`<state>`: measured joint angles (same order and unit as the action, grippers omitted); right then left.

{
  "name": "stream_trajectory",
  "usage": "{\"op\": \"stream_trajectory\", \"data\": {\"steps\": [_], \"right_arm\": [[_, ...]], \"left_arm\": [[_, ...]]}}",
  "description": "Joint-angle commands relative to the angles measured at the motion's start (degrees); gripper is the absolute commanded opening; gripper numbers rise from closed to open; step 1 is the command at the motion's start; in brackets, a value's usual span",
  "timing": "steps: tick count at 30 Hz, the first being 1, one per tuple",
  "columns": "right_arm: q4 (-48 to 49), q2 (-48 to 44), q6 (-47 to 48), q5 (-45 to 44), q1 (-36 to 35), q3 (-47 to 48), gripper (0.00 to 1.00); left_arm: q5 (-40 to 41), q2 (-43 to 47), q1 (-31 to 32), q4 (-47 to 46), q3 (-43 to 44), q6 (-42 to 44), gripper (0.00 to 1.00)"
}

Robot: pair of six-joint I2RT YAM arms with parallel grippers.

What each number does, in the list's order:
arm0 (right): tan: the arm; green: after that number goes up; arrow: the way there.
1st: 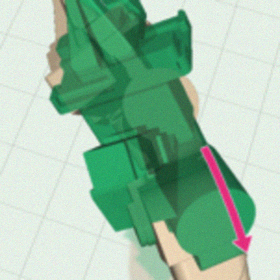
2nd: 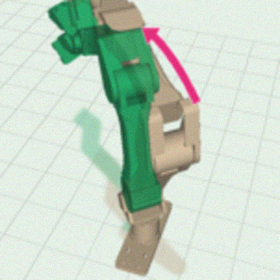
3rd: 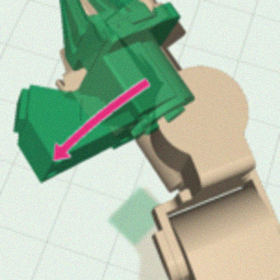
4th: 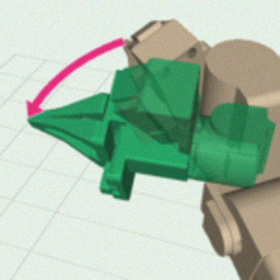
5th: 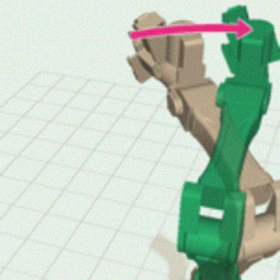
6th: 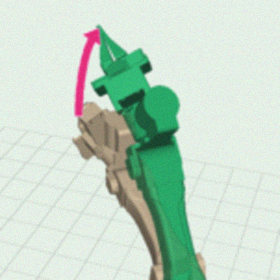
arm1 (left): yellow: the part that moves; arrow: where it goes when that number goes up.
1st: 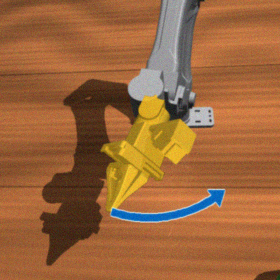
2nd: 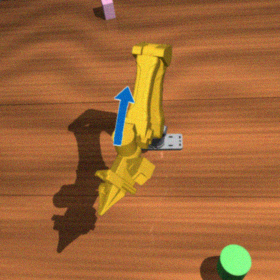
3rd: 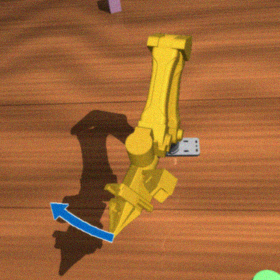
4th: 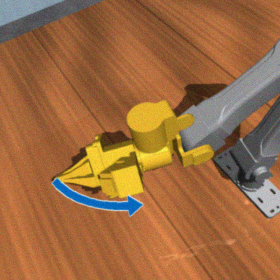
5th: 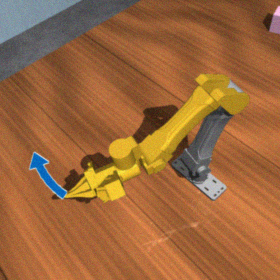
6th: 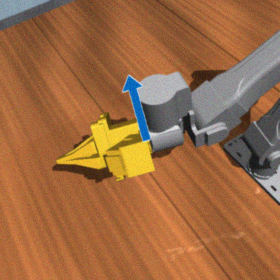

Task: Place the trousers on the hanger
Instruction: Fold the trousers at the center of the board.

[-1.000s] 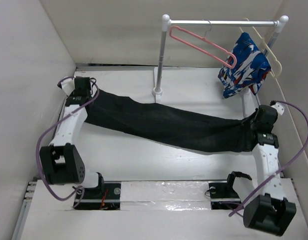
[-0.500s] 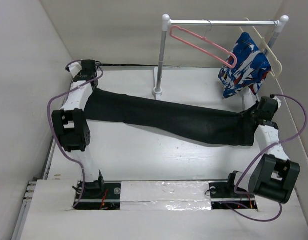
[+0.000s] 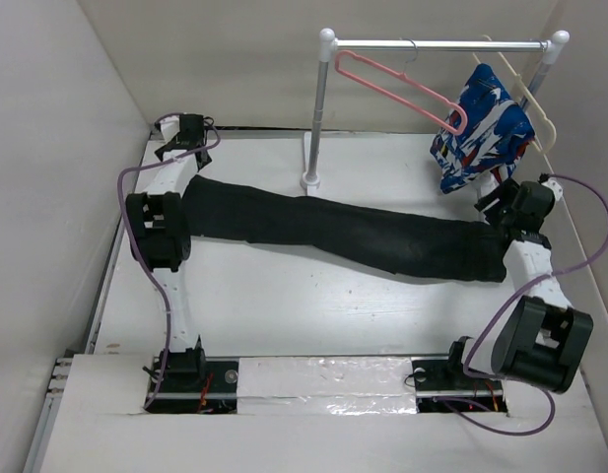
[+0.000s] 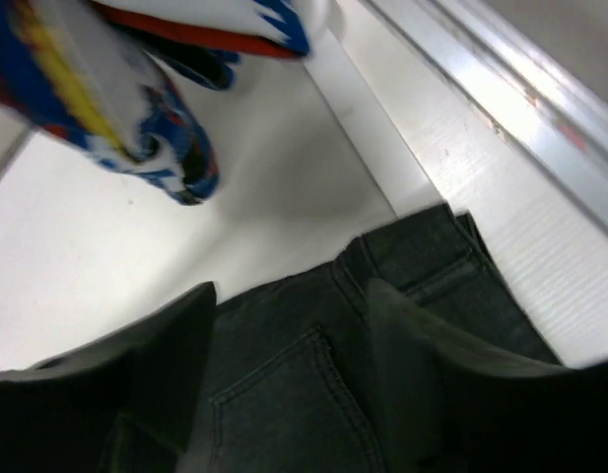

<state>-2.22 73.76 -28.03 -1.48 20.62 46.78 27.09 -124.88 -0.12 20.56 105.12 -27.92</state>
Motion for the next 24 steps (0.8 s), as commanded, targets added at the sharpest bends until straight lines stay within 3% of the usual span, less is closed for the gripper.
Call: {"op": "stream_trajectory", "data": {"steps": [1,2,8,10,12,16,17,18,20,22,24], "right_arm": [[5.9,-6.0,0.6,1.0,-0.4,-2.1,0.77],[5.6,-9.0,0.8,3.0,-1.2,-3.2,0.82],[7.0,-23.2,1.4,8.9,-3.0,-16.4,0.81],[7.7,-29.3,1.6,11.7,-3.0,-19.7,0.37],[6.2,-35.0,1.9,15.1,-3.0,-23.0,0.0],[2.4,-42.5,3.6,19.4,-3.0,-26.4,0.0],[1.4,-43.8,3.9,20.3,-3.0,-27.0,0.05],[-0.3,-44.7,4.0,20.6,-3.0,-27.7,0.2],[-0.7,-46.2,4.4,22.8,-3.0,-30.1,0.38],[-1.7,-46.2,5.4,23.9,-3.0,-31.0,0.54],[-3.8,-46.3,7.3,25.7,-3.0,-31.2,0.61]], "left_arm": [[-0.7,8.3,-0.4,-2.9,-3.9,0.5,0.63],[-0.8,11.2,-0.4,-3.5,-7.3,-0.5,0.63],[-6.2,23.4,-1.0,-7.4,-25.4,-5.4,0.62],[-9.1,26.9,-3.2,-7.5,-29.4,-7.3,0.61],[-10.8,27.8,-3.8,-6.9,-33.7,-7.8,0.62],[-9.6,26.4,-4.4,-1.2,-34.5,-9.6,0.69],[-9.7,26.3,-4.4,0.1,-35.2,-10.0,0.7],[-10.0,26.3,-4.9,0.2,-35.9,-10.7,0.71],[-11.5,26.8,-6.4,-0.6,-38.5,-11.5,0.71],[-13.8,27.8,-8.2,-1.9,-40.7,-12.7,0.72],[-16.7,28.1,-10.6,-4.2,-43.7,-13.5,0.73]]}}
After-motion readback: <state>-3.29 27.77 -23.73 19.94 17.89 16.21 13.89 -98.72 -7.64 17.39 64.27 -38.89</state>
